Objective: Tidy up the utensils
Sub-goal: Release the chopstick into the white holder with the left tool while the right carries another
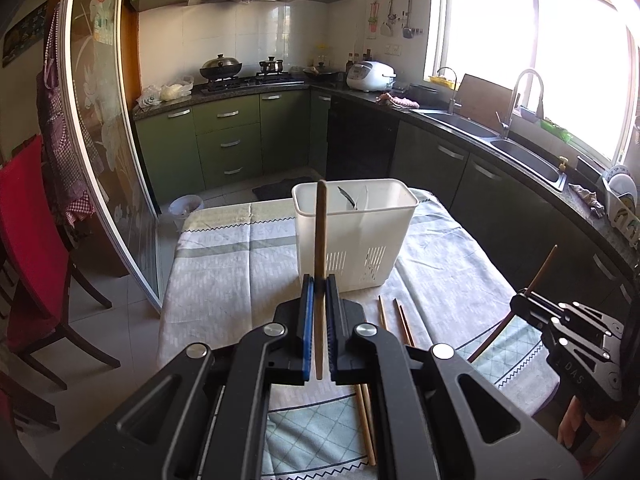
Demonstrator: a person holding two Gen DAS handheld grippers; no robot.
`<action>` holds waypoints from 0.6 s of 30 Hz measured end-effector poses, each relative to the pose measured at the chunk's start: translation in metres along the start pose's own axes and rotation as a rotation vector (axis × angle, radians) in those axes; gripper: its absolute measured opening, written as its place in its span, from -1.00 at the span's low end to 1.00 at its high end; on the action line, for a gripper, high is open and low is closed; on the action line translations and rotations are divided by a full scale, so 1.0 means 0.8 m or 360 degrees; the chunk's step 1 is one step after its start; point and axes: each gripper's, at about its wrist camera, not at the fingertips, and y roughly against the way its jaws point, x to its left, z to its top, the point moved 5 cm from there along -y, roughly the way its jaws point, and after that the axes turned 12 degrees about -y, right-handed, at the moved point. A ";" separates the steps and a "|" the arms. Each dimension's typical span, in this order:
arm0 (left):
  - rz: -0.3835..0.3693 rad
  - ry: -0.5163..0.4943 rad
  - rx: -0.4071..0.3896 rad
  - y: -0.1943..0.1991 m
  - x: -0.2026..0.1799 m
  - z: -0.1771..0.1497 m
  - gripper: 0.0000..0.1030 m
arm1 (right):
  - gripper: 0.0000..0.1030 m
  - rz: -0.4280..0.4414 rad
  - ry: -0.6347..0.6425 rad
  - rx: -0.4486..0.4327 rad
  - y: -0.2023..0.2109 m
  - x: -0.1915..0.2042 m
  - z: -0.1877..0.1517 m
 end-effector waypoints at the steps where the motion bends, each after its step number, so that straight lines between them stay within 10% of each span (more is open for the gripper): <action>1: -0.0004 -0.0001 -0.0009 0.002 0.000 0.007 -0.89 | -0.86 -0.0001 -0.0001 0.0002 -0.002 -0.001 0.000; 18: 0.0085 -0.0032 -0.0251 0.042 0.012 0.176 -0.89 | -0.86 0.0025 -0.0085 0.0010 -0.013 -0.034 0.010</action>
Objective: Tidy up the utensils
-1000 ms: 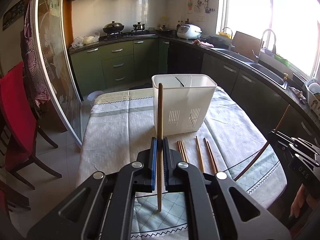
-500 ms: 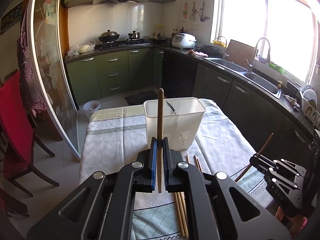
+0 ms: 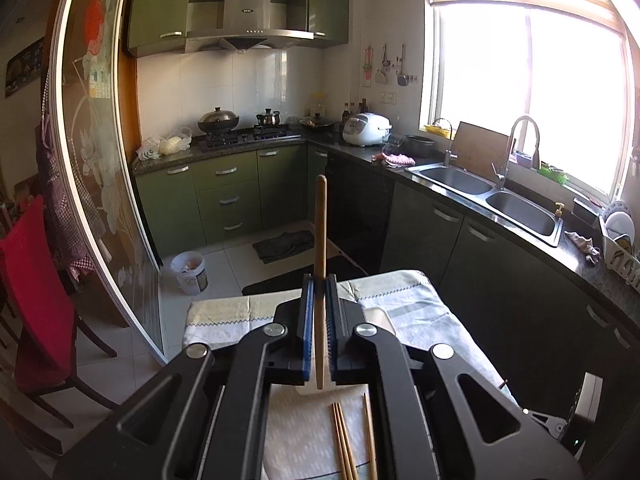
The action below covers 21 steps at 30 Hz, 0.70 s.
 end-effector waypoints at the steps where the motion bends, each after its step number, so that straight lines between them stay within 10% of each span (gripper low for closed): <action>1: 0.0015 0.0001 -0.0020 -0.002 0.001 0.011 -0.89 | -0.86 0.0001 -0.0004 0.0001 -0.001 -0.002 0.001; 8: 0.0068 -0.0006 0.0021 -0.060 0.003 0.034 -0.89 | -0.85 0.0001 -0.0028 0.0004 -0.007 -0.011 0.004; 21: -0.0017 0.0042 0.0408 -0.174 0.011 -0.058 -0.87 | -0.92 -0.0016 0.0035 -0.0024 -0.001 -0.001 0.021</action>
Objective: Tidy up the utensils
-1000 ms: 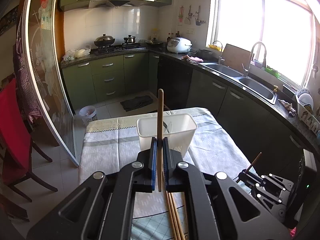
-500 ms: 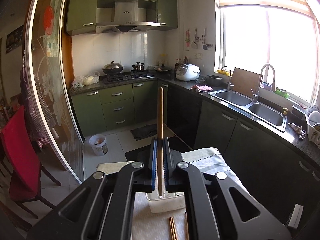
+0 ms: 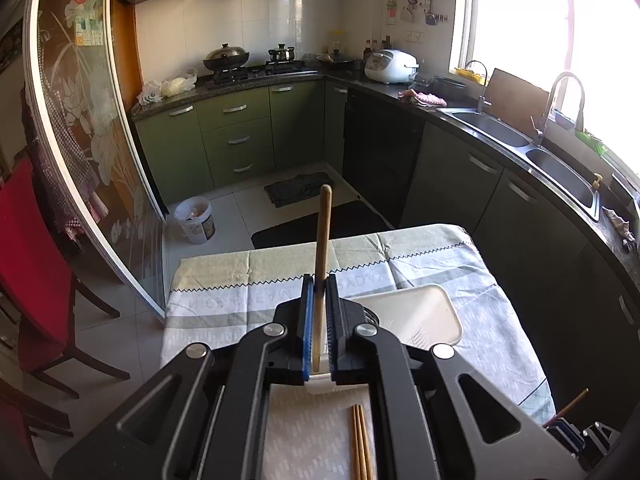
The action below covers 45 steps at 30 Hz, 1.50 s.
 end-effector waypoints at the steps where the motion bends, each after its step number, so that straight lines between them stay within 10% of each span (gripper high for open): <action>1: -0.0007 -0.0003 0.0006 0.000 0.000 -0.004 -0.83 | -0.92 0.0005 0.0015 -0.0009 0.002 0.004 0.005; 12: -0.0048 -0.0020 -0.0129 0.062 0.013 -0.031 -0.73 | -0.97 0.0008 0.0141 -0.0113 0.007 0.051 0.086; 25: -0.0157 -0.0006 -0.0089 0.064 0.020 -0.061 -0.73 | -0.77 -0.0463 -0.0109 0.0741 -0.236 -0.081 0.014; 36: -0.0193 0.0000 -0.0080 0.056 0.022 -0.075 -0.73 | -0.77 -0.0639 -0.0061 0.0845 -0.267 -0.088 -0.006; 45: -0.0236 -0.0010 0.0011 0.045 0.015 -0.109 -0.62 | -0.86 -0.0528 -0.0164 0.0714 -0.252 -0.085 0.012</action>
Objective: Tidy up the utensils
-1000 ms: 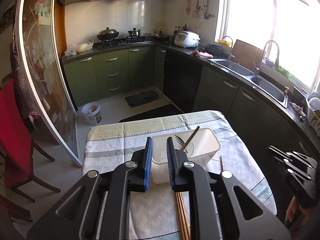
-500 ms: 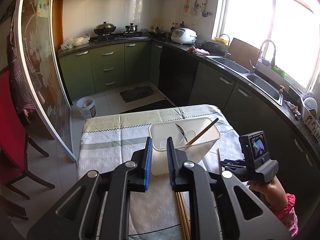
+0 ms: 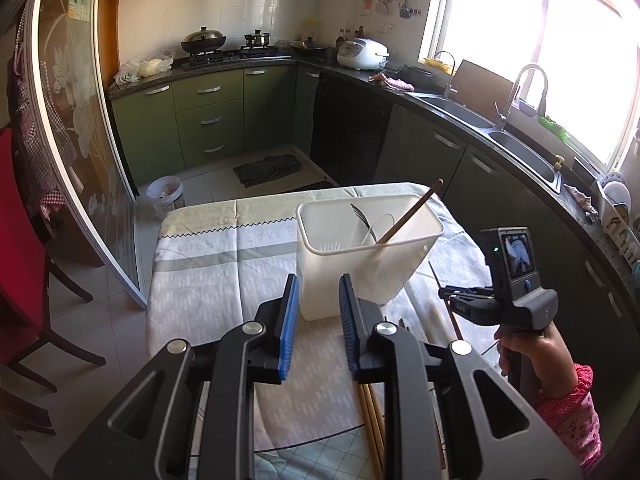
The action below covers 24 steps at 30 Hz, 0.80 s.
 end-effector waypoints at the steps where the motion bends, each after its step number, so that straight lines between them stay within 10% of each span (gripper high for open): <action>1: -0.0007 -0.0001 0.0015 -0.003 0.000 -0.004 -0.62 | -0.86 0.0038 -0.0004 -0.0039 0.015 0.001 0.003; 14: -0.0075 0.0042 0.0137 -0.027 0.000 -0.043 -0.62 | -0.86 0.0521 0.0135 -0.0903 0.337 0.073 0.058; 24: -0.0074 0.0106 0.0220 -0.032 0.021 -0.080 -0.62 | -0.86 0.0498 0.0292 -0.0961 0.383 0.161 0.091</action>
